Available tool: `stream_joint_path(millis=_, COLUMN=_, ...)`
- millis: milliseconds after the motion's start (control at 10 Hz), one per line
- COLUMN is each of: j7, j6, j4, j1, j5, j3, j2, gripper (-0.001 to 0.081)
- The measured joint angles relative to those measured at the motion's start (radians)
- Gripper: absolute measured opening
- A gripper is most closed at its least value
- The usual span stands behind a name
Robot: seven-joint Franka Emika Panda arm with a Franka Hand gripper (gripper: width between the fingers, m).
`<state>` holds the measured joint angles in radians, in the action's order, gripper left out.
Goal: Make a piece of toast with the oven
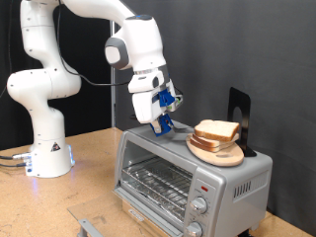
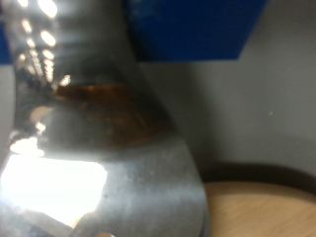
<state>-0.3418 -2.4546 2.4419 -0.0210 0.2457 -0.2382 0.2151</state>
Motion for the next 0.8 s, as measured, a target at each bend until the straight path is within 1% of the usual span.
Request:
stream_joint_path(millis=300, j7=0.000, j6=0.036, j4=-0.001, j1=0.000, j5=0.018, j3=0.002, j2=0.016, gripper=0.0488)
stream_joint_path(millis=600, j7=-0.004, j6=0.043, j4=-0.005, j1=0.000, j5=0.025, j3=0.003, j2=0.029, gripper=0.0488)
stream_joint_path(millis=800, j7=-0.032, j6=0.048, j4=-0.016, j1=0.000, j5=0.017, j3=0.002, j2=0.027, gripper=0.0488)
